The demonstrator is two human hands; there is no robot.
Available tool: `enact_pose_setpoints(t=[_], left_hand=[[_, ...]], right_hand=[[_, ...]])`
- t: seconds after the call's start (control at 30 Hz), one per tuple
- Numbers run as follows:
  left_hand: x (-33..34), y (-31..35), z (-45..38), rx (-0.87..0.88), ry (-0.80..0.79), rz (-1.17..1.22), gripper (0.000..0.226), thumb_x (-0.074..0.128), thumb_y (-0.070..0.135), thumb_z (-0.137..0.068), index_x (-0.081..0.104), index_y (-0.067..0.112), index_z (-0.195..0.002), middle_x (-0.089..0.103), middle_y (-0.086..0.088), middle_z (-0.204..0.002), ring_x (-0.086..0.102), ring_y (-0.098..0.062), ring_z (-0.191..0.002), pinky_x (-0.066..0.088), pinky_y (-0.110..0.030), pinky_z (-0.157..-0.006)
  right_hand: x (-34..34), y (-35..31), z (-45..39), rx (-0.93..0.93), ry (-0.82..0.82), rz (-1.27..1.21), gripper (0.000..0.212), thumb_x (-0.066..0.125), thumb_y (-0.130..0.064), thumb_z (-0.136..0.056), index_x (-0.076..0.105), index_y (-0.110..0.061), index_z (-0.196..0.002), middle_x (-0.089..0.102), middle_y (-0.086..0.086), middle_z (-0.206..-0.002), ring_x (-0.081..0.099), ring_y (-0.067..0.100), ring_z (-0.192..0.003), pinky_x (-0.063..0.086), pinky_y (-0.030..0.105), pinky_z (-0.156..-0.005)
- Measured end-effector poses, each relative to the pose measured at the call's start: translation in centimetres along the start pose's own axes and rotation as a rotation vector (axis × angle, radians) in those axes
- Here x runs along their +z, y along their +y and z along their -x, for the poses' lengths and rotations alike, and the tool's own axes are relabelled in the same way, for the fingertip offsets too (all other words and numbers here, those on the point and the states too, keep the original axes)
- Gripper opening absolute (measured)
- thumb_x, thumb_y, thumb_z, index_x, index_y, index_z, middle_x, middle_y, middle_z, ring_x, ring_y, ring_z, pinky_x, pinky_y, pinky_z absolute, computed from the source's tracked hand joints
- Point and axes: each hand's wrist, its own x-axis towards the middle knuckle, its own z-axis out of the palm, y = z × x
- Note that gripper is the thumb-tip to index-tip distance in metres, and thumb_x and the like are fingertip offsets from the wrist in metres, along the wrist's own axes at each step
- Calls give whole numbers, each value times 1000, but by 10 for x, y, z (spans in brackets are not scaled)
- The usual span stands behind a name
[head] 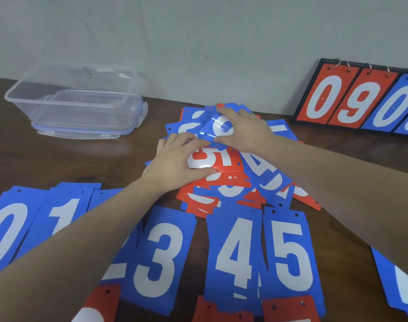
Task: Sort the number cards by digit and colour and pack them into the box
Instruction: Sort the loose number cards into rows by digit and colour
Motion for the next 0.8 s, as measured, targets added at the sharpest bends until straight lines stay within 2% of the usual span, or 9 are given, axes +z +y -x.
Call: enact_pose_setpoints(t=[0.1, 0.23, 0.3, 0.37, 0.47, 0.57, 0.63, 0.7, 0.8], left_hand=[[-1, -1, 1, 11, -2, -14, 79, 45, 82, -74, 47, 42, -142, 49, 12, -133, 38, -14, -122, 20, -31, -100], [-4, 2, 4, 32, -3, -9, 70, 49, 63, -81, 40, 42, -147, 53, 11, -133, 36, -14, -123, 20, -33, -101], [-7, 3, 5, 45, -8, -11, 68, 51, 59, -82, 40, 42, -147, 54, 10, -131, 37, -14, -123, 18, -33, -101], [-15, 4, 4, 61, -24, -30, 68, 52, 60, -84, 37, 43, -148, 52, 11, -130, 41, -15, -124, 17, -33, -101], [-31, 14, -2, 37, -74, -37, 69, 61, 47, -91, 27, 44, -151, 49, 12, -135, 42, -11, -126, 15, -33, -100], [-44, 25, -4, -47, -152, 80, 76, 63, 29, -95, 19, 49, -153, 51, 10, -126, 54, -14, -113, 30, -31, -101], [-49, 33, -2, -109, -202, 206, 78, 62, 24, -97, 16, 54, -152, 52, 11, -122, 61, -10, -94, 47, -24, -81], [-52, 40, 2, -143, -191, 268, 75, 60, 20, -99, 18, 50, -154, 53, 11, -122, 62, -4, -88, 51, -22, -71], [-57, 55, 12, -191, -146, 376, 66, 58, 16, -100, 30, 44, -152, 53, 7, -128, 61, -5, -93, 55, -24, -78]], right_hand=[[-13, 0, 6, 6, -6, -79, 74, 70, -52, -86, 33, -37, -148, 48, 8, -134, 54, 30, -116, 48, 42, -93], [-27, 12, 16, 41, 48, -266, 48, 74, -44, -86, 41, -24, -115, 42, 0, -120, 53, 20, -83, 42, 32, -77], [-33, 22, 24, 34, 76, -306, 39, 70, -44, -90, 43, -23, -109, 38, -3, -122, 53, 19, -91, 44, 32, -84], [-38, 34, 33, 12, 122, -308, 28, 67, -41, -93, 50, -23, -104, 41, -3, -129, 51, 20, -112, 43, 32, -96], [-45, 55, 50, 39, 227, -281, 26, 69, -41, -91, 66, -17, -100, 49, 6, -139, 48, 29, -128, 43, 43, -105], [-59, 63, 76, 81, 262, -454, 30, 64, -44, -95, 69, -16, -105, 64, -1, -118, 64, 13, -104, 53, 37, -85], [-65, 63, 99, 174, 209, -719, 27, 61, -42, -98, 66, -18, -112, 73, -8, -103, 72, 7, -85, 58, 31, -74], [-64, 66, 121, 219, 197, -878, 24, 58, -41, -101, 66, -24, -115, 75, -12, -101, 74, 7, -85, 58, 30, -75], [-57, 73, 149, 291, 205, -1025, 23, 53, -41, -103, 64, -29, -119, 74, -12, -108, 73, 13, -96, 58, 36, -85]])
